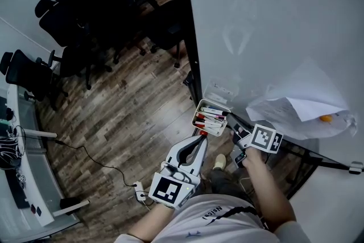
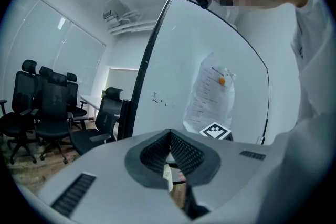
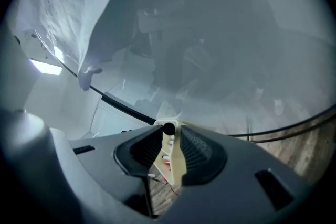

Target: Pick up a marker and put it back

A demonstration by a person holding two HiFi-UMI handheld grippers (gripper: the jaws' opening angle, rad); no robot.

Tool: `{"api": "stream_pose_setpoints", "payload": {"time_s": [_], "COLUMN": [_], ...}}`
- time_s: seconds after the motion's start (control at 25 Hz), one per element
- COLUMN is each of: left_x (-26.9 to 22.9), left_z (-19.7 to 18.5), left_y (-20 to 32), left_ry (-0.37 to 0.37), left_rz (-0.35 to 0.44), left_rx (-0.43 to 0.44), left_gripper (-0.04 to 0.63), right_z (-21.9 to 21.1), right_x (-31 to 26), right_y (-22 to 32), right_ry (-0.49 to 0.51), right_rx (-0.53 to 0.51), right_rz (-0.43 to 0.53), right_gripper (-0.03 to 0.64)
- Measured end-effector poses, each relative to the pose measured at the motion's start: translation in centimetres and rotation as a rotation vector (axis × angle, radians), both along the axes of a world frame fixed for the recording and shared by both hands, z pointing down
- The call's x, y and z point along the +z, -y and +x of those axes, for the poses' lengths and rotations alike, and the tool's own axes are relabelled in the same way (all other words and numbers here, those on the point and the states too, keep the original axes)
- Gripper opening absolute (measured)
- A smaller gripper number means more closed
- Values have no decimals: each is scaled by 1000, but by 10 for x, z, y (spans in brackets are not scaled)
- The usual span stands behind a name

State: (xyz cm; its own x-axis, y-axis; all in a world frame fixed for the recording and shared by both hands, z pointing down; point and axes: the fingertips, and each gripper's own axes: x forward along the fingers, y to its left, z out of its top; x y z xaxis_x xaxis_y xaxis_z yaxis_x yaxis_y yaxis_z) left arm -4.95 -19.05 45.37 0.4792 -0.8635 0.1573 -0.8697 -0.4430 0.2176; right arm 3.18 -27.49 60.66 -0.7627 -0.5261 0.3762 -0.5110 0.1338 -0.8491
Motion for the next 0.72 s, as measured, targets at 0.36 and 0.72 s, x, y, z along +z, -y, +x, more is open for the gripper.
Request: {"api": "stream_pose_setpoints", "payload": {"time_s": [0.36, 0.72], "left_x": [1, -7], "left_z": [-3, -2], "left_y": [1, 1], "left_ry": [3, -7], "left_rz": [-7, 26], "left_rx": [-7, -3], "left_gripper": [11, 11], "right_z": [2, 4], "right_x": [0, -7], "right_y": [4, -1], "right_ry": [-26, -35], "right_rx": [29, 18], "right_rz": [7, 28], "right_gripper": [103, 72]}}
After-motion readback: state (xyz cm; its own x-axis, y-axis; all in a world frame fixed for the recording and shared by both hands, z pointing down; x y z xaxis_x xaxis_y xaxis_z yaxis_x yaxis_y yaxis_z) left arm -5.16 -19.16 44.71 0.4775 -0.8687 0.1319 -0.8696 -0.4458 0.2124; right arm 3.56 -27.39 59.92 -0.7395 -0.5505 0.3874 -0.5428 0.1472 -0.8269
